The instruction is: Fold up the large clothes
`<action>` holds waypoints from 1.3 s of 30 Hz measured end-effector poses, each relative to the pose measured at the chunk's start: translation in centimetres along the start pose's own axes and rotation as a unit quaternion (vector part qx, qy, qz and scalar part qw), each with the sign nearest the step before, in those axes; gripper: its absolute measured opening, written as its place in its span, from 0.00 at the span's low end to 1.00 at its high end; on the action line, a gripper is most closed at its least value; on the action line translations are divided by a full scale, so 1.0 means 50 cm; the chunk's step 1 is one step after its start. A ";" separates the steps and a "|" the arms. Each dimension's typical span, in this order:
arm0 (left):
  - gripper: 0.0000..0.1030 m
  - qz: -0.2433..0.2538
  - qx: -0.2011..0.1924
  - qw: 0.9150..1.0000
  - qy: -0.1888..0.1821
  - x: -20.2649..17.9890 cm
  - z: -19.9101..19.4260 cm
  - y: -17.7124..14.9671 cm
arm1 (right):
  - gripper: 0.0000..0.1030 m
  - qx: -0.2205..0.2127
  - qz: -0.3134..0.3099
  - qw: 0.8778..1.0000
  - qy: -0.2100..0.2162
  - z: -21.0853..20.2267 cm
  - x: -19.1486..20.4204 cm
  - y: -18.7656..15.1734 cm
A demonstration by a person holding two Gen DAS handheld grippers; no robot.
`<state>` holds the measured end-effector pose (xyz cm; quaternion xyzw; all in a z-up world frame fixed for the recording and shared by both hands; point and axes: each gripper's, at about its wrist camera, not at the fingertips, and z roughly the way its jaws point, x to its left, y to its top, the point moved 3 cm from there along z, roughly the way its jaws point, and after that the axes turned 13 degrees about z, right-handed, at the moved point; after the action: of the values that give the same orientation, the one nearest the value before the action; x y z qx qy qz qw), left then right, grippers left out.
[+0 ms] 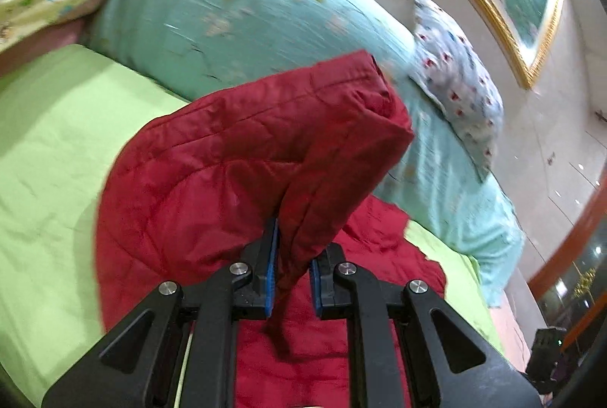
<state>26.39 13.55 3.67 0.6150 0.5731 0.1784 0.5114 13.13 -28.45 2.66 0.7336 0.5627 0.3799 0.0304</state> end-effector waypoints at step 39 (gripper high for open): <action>0.11 0.253 0.152 0.951 -0.089 -0.467 0.295 -0.243 | 0.78 0.004 0.175 0.975 0.138 0.121 -0.127 0.221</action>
<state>25.41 -15.62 -4.01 0.8237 0.3713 0.1576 0.3985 25.09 -35.56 0.28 0.7616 0.4256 0.4745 -0.1171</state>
